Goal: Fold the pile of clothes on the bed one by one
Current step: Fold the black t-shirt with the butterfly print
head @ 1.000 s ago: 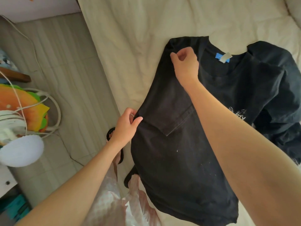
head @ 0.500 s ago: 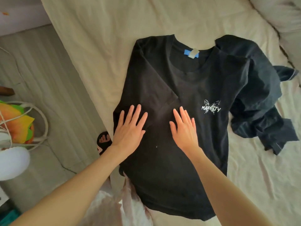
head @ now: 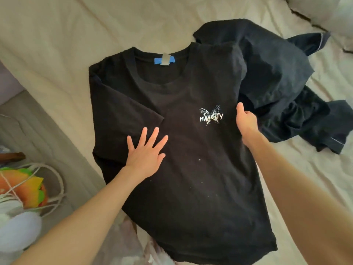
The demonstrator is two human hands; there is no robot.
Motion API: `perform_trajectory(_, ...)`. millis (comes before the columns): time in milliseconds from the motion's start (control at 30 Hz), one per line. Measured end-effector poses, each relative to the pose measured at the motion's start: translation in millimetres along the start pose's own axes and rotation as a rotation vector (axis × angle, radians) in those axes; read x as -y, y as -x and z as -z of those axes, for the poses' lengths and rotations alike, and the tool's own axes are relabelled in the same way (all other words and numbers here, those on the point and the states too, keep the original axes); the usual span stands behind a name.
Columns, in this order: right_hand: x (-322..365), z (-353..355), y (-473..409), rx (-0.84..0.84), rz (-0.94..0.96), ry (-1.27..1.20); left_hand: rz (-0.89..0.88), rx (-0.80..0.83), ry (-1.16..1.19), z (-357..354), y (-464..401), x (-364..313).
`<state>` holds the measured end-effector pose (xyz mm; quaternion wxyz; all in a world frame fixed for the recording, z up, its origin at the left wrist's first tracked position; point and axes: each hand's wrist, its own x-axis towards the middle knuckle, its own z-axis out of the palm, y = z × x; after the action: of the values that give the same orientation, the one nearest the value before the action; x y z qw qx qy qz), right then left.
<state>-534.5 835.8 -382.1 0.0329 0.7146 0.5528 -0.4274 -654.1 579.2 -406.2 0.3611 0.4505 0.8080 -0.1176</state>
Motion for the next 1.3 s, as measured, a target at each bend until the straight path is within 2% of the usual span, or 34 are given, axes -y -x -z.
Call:
perform_trajectory(67,6,0,-5,0.087,-0.111,-0.165,0.001,0.037,0.006,4,-3,2)
perform_trajectory(133,8,0,-6,0.138,-0.128,-0.286,0.011,0.065,0.018,8,-4,2)
perform_trajectory(200,6,-3,-3,0.081,0.014,-0.366,0.022,0.099,0.019,13,-5,1)
perform_trajectory(267,1,-8,13,-0.125,0.27,-0.341,0.044,0.134,0.053,19,-5,-1)
perform_trajectory(333,-8,-15,39,-0.288,0.638,-0.139,0.099,0.099,0.156,28,-5,-7)
perform_trajectory(367,-15,-19,50,-0.275,0.807,0.019,0.15,0.025,0.234,35,-5,-11)
perform_trajectory(400,-23,-25,58,-0.195,0.936,0.203,0.215,-0.075,0.326,42,-5,-14)
perform_trajectory(467,-41,-34,67,0.093,1.01,0.556,0.305,-0.263,0.542,59,-9,-22)
perform_trajectory(533,-60,-37,71,0.284,0.979,0.615,0.284,-0.405,0.749,77,-16,-33)
perform_trajectory(600,-71,-36,75,0.263,0.96,0.417,0.171,-0.539,0.792,95,-24,-45)
perform_trajectory(700,-70,-34,78,0.124,0.738,0.078,-0.124,-0.669,0.517,118,-41,-66)
perform_trajectory(767,-57,-32,70,0.099,0.468,-0.129,-0.281,-0.682,0.237,130,-56,-78)
perform_trajectory(800,-47,-31,64,0.143,0.306,-0.258,-0.319,-0.672,0.088,134,-64,-83)
perform_trajectory(867,-29,-29,49,0.318,-0.003,-0.587,-0.258,-0.599,-0.099,139,-77,-90)
perform_trajectory(933,-10,-27,37,0.431,-0.199,-0.784,-0.072,-0.515,-0.115,143,-86,-91)
perform_trajectory(1000,4,-26,31,0.435,-0.301,-0.744,0.04,-0.468,-0.17,145,-89,-87)
perform_trajectory(1067,12,-24,31,0.496,-0.392,-0.726,0.018,-0.421,-0.223,150,-89,-81)
perform_trajectory(1133,14,-16,31,0.591,-0.47,-0.801,-0.029,-0.385,-0.069,158,-87,-77)
perform_trajectory(1200,16,0,35,0.608,-0.498,-0.895,-0.064,-0.388,0.201,171,-87,-78)
perform_trajectory(1267,19,15,37,0.46,-0.414,-1.065,-0.113,-0.418,0.421,189,-90,-87)
perform_trajectory(1300,19,22,38,0.288,-0.293,-1.151,-0.153,-0.45,0.512,198,-92,-93)
